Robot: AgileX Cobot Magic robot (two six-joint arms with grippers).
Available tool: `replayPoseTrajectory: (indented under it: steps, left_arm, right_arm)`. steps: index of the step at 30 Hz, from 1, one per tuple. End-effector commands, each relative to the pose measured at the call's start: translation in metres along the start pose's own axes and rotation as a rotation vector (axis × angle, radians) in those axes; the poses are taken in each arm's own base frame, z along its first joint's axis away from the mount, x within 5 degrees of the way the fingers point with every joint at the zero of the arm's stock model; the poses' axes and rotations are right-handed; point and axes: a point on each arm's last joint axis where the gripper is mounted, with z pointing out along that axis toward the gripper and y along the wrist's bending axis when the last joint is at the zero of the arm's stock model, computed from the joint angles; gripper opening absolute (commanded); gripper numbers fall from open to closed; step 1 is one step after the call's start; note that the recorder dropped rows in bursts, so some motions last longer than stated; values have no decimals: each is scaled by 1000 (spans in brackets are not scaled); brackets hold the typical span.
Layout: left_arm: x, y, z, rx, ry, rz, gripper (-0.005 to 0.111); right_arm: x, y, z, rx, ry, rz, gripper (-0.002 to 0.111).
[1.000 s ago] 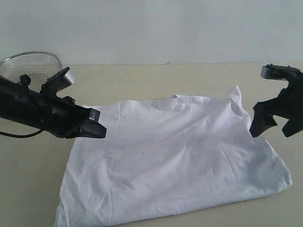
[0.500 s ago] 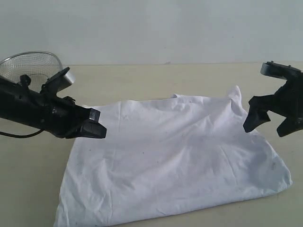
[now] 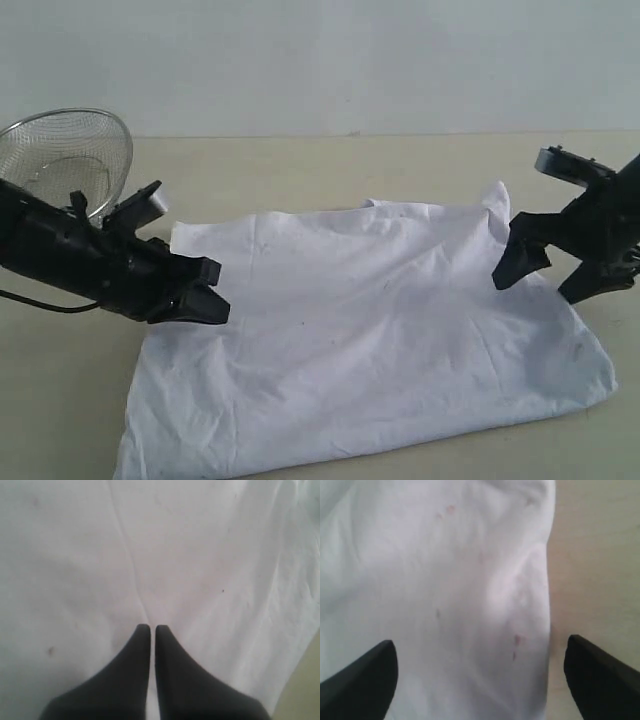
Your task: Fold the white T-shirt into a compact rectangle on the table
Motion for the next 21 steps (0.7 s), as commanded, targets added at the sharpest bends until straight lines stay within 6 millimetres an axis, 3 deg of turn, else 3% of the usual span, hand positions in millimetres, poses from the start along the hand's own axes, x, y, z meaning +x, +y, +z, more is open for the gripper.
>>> replayPoseTrajectory:
  steps: [1, 12, 14, 21]
  left_arm:
    - [-2, 2, 4, 14, -11, -3, 5]
    - [-4, 1, 4, 35, -20, 3, 5]
    - [-4, 0, 4, 38, -20, 2, 5]
    - [-4, 0, 4, 42, -18, 3, 5]
  right_arm:
    - [0, -3, 8, -32, 18, 2, 81]
    - [4, 10, 47, -99, 117, -48, 79]
    - [4, 13, 49, -96, 119, -59, 70]
    - [0, 12, 51, -60, 74, -65, 22]
